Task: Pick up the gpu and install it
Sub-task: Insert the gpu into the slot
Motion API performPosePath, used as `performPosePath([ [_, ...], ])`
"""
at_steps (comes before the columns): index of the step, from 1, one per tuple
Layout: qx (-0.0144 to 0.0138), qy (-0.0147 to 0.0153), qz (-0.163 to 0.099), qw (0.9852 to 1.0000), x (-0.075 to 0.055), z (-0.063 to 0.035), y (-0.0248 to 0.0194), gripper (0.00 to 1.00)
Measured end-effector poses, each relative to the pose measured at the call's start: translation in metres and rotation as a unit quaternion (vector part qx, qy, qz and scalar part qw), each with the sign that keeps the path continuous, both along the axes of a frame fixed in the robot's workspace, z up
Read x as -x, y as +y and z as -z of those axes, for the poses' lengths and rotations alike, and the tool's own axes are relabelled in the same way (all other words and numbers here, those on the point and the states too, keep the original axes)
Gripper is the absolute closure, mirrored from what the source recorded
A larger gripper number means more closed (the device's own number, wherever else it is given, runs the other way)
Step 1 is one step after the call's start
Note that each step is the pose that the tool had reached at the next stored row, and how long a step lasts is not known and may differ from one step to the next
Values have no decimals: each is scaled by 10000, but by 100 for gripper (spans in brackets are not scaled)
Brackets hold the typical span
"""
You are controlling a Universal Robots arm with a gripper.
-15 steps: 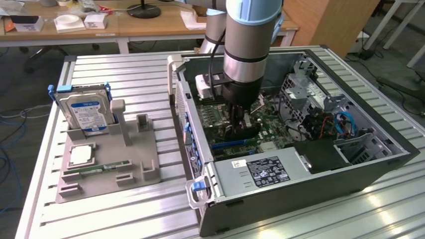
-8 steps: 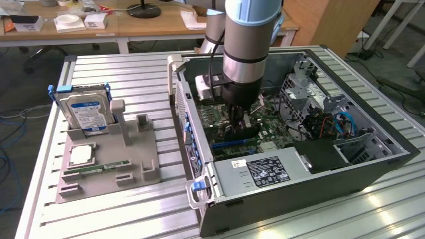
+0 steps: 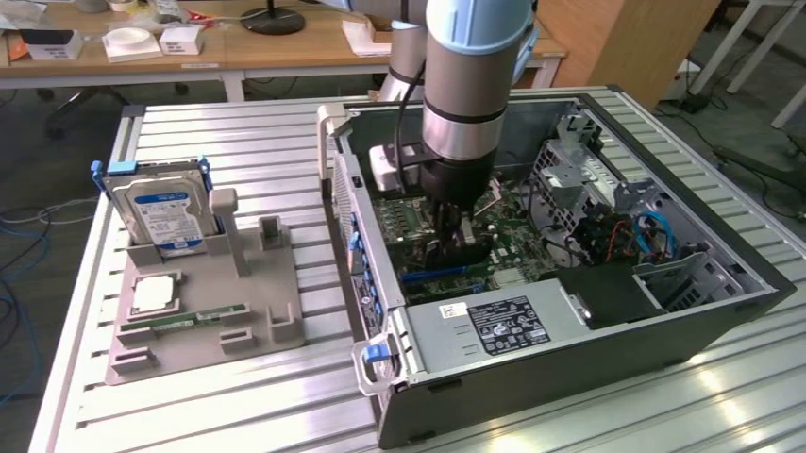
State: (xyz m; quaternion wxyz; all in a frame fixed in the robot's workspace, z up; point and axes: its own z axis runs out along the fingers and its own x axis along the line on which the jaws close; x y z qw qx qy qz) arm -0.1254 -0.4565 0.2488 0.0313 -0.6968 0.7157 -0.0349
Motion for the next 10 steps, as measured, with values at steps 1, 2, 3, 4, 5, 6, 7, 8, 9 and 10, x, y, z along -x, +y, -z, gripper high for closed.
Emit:
performPosePath([
  [1,0,0,0,10000,0,6,0,74],
  [2,0,0,0,10000,1,11,0,74],
  [3,0,0,0,10000,1,15,0,74],
  [4,1,1,0,10000,2,15,-1,74],
  [5,1,0,0,10000,2,16,0,74],
  [6,1,1,0,10000,2,16,0,74],
  [7,0,0,0,10000,2,17,0,74],
  [8,0,0,0,10000,2,17,0,74],
  [9,0,0,0,10000,2,17,0,74],
  [10,0,0,0,10000,2,17,0,74],
])
